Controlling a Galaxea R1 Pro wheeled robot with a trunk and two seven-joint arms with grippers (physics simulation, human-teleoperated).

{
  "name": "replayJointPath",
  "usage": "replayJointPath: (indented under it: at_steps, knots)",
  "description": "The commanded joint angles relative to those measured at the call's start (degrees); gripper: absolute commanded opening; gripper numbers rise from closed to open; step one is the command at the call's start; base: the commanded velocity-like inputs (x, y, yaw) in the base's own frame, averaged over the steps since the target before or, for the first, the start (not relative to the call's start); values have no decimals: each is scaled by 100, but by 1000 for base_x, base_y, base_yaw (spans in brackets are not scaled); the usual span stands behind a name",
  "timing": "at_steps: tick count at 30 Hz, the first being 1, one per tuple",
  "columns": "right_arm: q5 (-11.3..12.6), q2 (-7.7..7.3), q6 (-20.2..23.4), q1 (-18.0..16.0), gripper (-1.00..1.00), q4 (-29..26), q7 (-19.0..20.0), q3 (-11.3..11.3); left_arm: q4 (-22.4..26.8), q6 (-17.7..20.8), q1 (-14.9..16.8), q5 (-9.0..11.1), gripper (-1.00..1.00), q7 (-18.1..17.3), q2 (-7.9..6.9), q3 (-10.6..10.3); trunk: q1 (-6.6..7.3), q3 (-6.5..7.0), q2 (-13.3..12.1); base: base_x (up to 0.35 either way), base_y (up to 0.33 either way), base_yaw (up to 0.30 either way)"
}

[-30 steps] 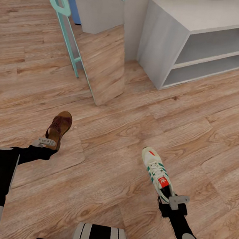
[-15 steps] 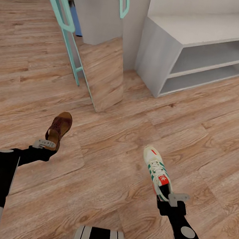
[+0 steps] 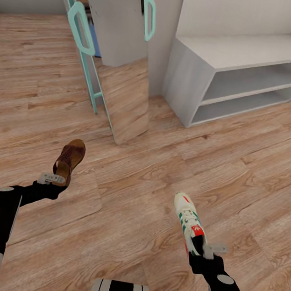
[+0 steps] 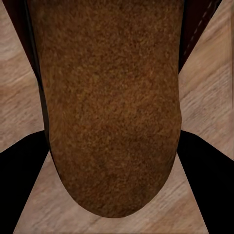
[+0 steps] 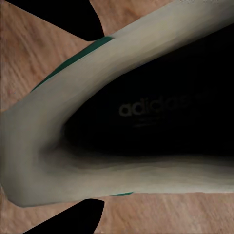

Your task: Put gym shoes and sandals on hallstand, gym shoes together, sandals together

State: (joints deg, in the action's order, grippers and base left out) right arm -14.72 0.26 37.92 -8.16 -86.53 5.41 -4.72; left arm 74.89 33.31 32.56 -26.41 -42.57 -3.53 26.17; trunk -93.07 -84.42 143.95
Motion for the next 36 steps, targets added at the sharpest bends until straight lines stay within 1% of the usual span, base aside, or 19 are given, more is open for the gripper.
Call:
replayJointPath:
  at_steps: [1,2,3,11,19,36]
  knots:
    - [-58,18,152,-2,-100,-11,56,-10,0,7,4,-48,-100,-53,4,13,3,19,0,0,0,0]
    - [-56,38,313,-5,-100,-11,62,-15,-17,-4,1,-46,-100,-56,13,13,6,41,-1,0,0,0]
    - [-57,40,335,-3,-100,-10,63,-17,-27,-6,1,-43,-100,-57,18,12,8,63,-3,0,0,6]
    - [-57,38,373,-1,-100,-13,57,-25,-104,-9,4,-40,-100,-59,28,14,29,241,-13,0,0,158]
    - [-57,36,354,-1,-100,-13,56,-29,-192,-16,5,-40,-100,-50,25,15,50,435,-24,0,0,6]
    - [-57,36,339,-2,-100,-13,56,-21,-194,-17,3,-24,-100,-59,28,12,50,590,-24,0,0,0]
